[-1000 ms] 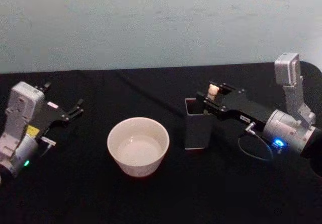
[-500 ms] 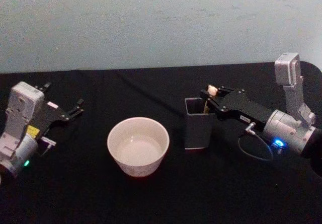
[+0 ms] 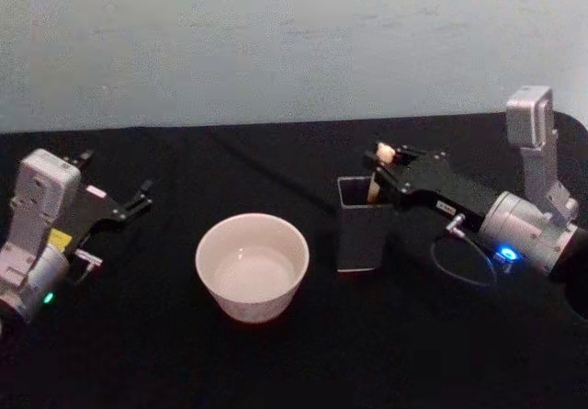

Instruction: Pick up the stirring spoon with one hand, stir inside the cup, then place it back in its original position.

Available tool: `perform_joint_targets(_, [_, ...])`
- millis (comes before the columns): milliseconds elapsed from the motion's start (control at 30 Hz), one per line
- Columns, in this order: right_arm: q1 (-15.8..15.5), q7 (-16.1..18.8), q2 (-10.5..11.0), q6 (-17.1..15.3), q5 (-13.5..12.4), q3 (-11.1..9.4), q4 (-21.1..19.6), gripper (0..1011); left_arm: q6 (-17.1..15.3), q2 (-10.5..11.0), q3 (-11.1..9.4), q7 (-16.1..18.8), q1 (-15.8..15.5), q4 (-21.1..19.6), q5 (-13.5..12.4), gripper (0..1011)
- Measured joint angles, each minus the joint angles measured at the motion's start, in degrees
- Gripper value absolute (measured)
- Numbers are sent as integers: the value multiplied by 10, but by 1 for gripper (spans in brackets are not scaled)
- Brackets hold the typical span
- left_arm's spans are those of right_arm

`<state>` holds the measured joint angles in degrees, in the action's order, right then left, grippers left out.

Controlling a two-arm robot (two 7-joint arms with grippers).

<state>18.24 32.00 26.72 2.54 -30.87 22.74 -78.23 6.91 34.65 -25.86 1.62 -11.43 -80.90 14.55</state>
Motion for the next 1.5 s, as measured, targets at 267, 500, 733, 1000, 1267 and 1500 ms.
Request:
perform_joint_targets(267, [-12, -12, 12, -7, -5, -15, -59, 213, 0, 0, 0, 0, 0, 0, 0, 1001])
perform_joint_targets(500, [-17, -16, 21, -2, -11, -29, -96, 213, 0, 0, 0, 0, 0, 0, 0, 1001])
perform_joint_targets(733, [-6, -18, 18, 12, -11, -35, -110, 213, 0, 0, 0, 0, 0, 0, 0, 1001])
perform_joint_targets(1000, [20, -4, 3, 17, -7, -17, -101, 212, 0, 0, 0, 0, 0, 0, 0, 1001])
perform_joint_targets(1267, [45, 19, -19, 19, -3, 17, -81, 213, 0, 0, 0, 0, 0, 0, 0, 1001])
perform_joint_targets(1500, [53, 36, -37, 22, 7, 54, -58, 213, 0, 0, 0, 0, 0, 0, 0, 1001])
